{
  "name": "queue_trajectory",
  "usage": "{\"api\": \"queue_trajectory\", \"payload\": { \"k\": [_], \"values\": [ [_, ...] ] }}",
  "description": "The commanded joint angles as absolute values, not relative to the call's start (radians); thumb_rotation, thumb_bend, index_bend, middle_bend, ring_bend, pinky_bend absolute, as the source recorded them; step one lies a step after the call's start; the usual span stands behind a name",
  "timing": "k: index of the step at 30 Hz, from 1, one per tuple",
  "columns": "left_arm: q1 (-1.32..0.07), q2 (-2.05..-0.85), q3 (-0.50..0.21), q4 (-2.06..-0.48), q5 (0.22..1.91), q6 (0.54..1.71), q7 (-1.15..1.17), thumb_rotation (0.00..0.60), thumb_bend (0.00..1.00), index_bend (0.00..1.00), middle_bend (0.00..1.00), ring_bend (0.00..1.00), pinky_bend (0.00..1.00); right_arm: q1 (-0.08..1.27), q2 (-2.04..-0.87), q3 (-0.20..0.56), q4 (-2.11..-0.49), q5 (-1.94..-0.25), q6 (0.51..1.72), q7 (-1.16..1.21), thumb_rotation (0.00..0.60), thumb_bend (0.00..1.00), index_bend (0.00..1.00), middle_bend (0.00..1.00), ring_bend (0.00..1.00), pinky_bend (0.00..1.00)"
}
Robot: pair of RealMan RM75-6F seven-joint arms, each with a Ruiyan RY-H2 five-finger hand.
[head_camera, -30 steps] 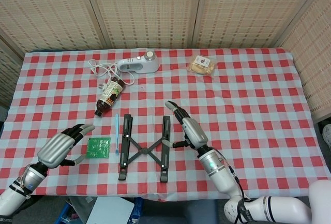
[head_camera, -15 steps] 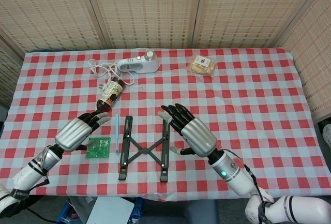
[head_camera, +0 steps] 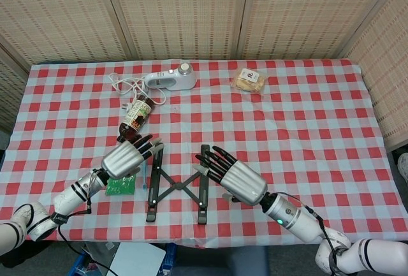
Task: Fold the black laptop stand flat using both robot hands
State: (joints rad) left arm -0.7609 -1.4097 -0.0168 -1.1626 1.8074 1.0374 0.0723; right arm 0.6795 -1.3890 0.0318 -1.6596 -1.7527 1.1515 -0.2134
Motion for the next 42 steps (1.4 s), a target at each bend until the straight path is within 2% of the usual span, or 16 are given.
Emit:
{"api": "queue_trajectory", "payload": {
  "k": [1,9,18,31,42],
  "values": [
    [-0.799,-1.495,0.004,-1.038,1.854,1.062,0.086,0.6,0.23,0.04,0.07,0.09,0.22,0.683,-1.416,0.026,-1.613,-1.765,1.142,-0.249,0.6,0.0,0.0,0.0,0.0,0.0],
    [-0.827,-1.611,0.036,-0.863,1.867,1.087,0.034,0.6,0.2,0.01,0.03,0.08,0.21,0.695,-1.512,0.017,-1.487,-1.786,1.126,-0.318,0.6,0.0,0.0,0.0,0.0,0.0],
    [-0.848,-1.677,0.059,-0.764,1.852,1.078,0.028,0.6,0.19,0.0,0.02,0.07,0.21,0.698,-1.558,0.001,-1.424,-1.805,1.141,-0.293,0.6,0.0,0.0,0.0,0.0,0.0],
    [-0.871,-1.702,0.088,-0.716,1.836,1.075,0.016,0.6,0.19,0.0,0.02,0.07,0.21,0.702,-1.562,-0.007,-1.385,-1.819,1.15,-0.302,0.6,0.0,0.0,0.0,0.0,0.0],
    [-0.884,-1.713,0.102,-0.715,1.819,1.07,-0.001,0.6,0.19,0.0,0.02,0.07,0.21,0.703,-1.63,-0.029,-1.271,-1.832,1.153,-0.288,0.6,0.0,0.0,0.0,0.0,0.0]
  ]
}}
